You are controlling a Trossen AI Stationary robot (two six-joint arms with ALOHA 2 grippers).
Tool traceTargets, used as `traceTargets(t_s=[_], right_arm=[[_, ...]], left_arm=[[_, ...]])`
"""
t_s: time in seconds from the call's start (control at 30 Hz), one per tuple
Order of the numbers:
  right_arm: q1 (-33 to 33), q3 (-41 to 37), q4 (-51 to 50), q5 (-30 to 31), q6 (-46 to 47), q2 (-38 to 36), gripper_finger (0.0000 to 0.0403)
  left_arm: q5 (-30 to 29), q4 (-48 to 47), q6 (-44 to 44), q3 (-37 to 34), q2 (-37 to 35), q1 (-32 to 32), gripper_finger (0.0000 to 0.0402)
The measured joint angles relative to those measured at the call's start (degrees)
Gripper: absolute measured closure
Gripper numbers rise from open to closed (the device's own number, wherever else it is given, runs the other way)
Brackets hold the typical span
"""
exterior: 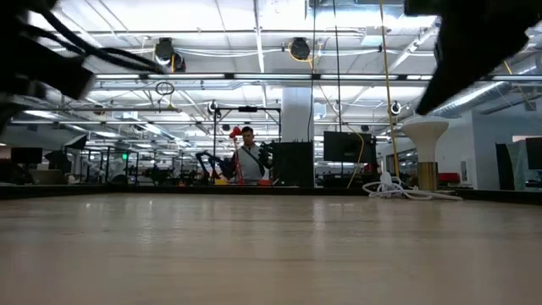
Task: Pick & Place USB Port
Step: Adjust the gray bin on the table
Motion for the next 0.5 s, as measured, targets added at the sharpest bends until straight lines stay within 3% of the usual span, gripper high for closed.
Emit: traceTargets(t_s=[0.27, 0.5], right_arm=[[-1.1, 6.7, 3.8, 4.6, -9.0, 0.0, 0.0403], [-1.6, 11.3, 4.1, 6.8, -14.4, 0.0, 0.0403]], left_arm=[[7.9, 1.9, -20.1, -12.9, -20.4, -7.8, 0.0402], [13.5, 3.2, -33.3, -14.3, -23.8, -19.2, 0.0402]])
